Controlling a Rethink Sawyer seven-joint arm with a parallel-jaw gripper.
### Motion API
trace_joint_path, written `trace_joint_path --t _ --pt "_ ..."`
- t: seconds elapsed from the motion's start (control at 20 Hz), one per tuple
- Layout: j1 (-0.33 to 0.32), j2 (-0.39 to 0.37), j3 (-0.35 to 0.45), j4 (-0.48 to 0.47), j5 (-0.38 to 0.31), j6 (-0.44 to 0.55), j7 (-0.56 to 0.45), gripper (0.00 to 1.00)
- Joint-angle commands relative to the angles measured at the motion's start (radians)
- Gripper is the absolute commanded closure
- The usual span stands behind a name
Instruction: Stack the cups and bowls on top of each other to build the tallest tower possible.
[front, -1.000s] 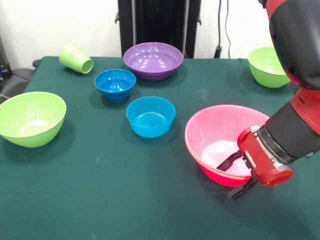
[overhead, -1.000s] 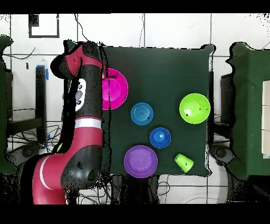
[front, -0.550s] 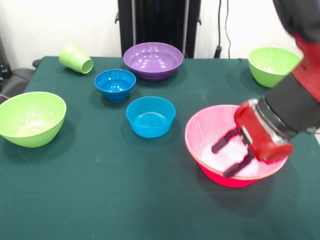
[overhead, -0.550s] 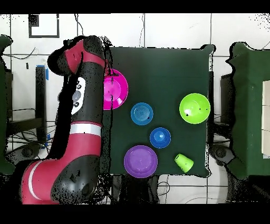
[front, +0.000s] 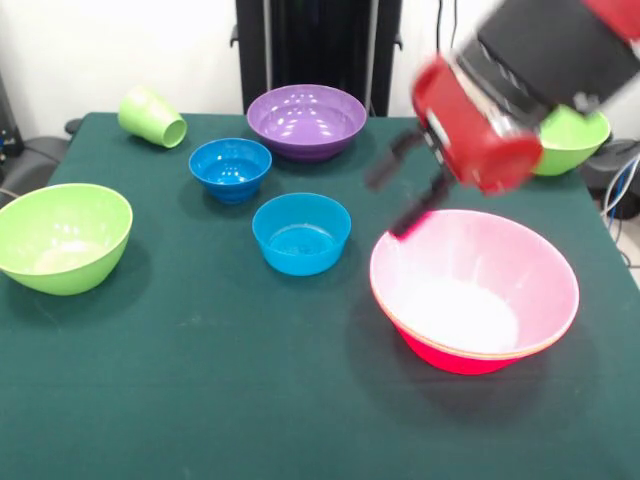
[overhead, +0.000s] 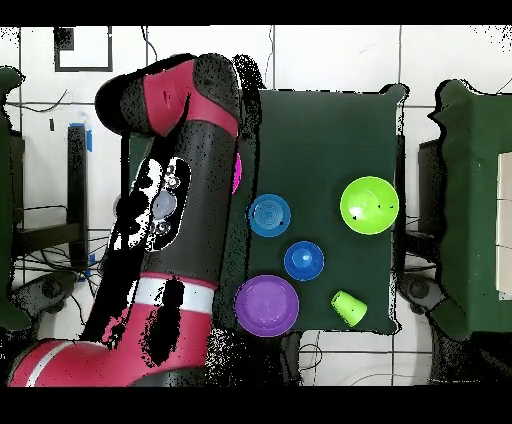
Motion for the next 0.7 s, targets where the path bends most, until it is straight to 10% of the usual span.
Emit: trace_joint_path --t 0.05,0.7 --pt "-0.047 -0.264 0.142 0.410 -0.003 -0.217 -0.337 0.00" --pt "-0.188 -0.606 0.190 0.987 0.008 -0.444 -0.448 0.00"
